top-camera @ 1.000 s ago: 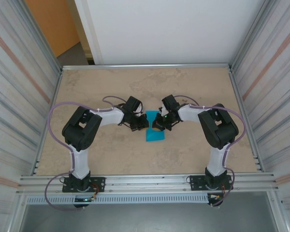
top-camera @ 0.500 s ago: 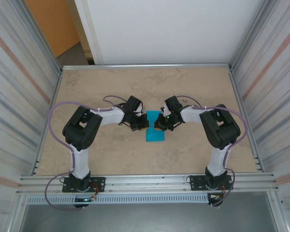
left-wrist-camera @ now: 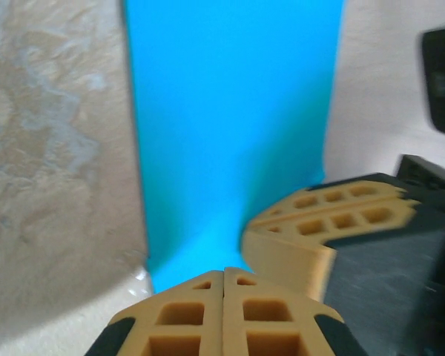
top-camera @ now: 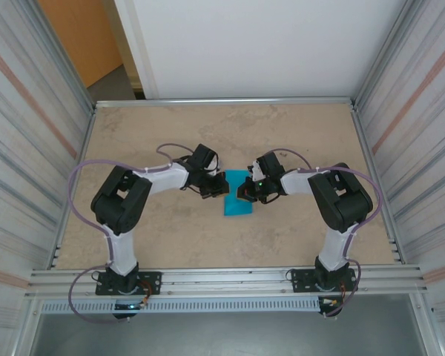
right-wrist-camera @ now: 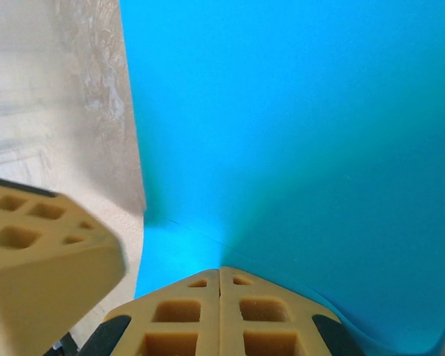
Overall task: Fold a paper plane with a square sheet of paper (pick it up from the middle)
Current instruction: Fold the triangle a second time at the center of the table.
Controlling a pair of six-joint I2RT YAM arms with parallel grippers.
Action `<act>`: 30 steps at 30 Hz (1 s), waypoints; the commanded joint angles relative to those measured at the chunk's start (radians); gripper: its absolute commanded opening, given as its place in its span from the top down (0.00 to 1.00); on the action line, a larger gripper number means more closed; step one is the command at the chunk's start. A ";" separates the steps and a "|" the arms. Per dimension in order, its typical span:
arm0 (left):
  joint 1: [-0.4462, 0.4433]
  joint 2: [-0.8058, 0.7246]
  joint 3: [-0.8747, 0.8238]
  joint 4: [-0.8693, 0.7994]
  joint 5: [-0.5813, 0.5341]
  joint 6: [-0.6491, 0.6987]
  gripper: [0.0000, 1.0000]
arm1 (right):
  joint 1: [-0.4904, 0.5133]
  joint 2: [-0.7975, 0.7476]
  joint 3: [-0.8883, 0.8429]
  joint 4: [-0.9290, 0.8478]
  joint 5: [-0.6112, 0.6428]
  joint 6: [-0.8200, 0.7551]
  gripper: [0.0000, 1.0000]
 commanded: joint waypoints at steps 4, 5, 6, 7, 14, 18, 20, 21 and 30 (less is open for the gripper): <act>-0.035 -0.070 -0.046 0.007 0.045 -0.002 0.99 | -0.007 0.074 -0.062 -0.105 0.156 -0.016 0.97; -0.043 -0.065 -0.048 0.004 0.048 -0.003 0.99 | -0.008 0.075 -0.063 -0.107 0.156 -0.016 0.97; -0.052 -0.058 -0.047 0.002 0.050 -0.003 0.99 | -0.007 0.077 -0.061 -0.109 0.154 -0.016 0.97; -0.060 -0.052 -0.048 0.000 0.053 -0.003 0.99 | -0.007 0.079 -0.061 -0.110 0.152 -0.014 0.97; -0.094 -0.002 -0.017 -0.018 0.068 0.012 0.99 | -0.008 0.085 -0.052 -0.117 0.140 -0.011 0.97; -0.104 0.021 0.004 -0.056 0.072 0.035 0.99 | -0.008 0.088 -0.046 -0.125 0.139 -0.010 0.97; -0.105 0.032 0.004 -0.066 0.076 0.041 0.99 | -0.008 0.088 -0.045 -0.127 0.137 -0.008 0.97; -0.107 0.034 0.004 -0.069 0.075 0.043 0.99 | -0.009 0.088 -0.044 -0.128 0.137 -0.006 0.97; -0.106 0.061 0.028 -0.083 0.056 0.058 0.99 | -0.008 0.098 -0.036 -0.138 0.135 -0.005 0.97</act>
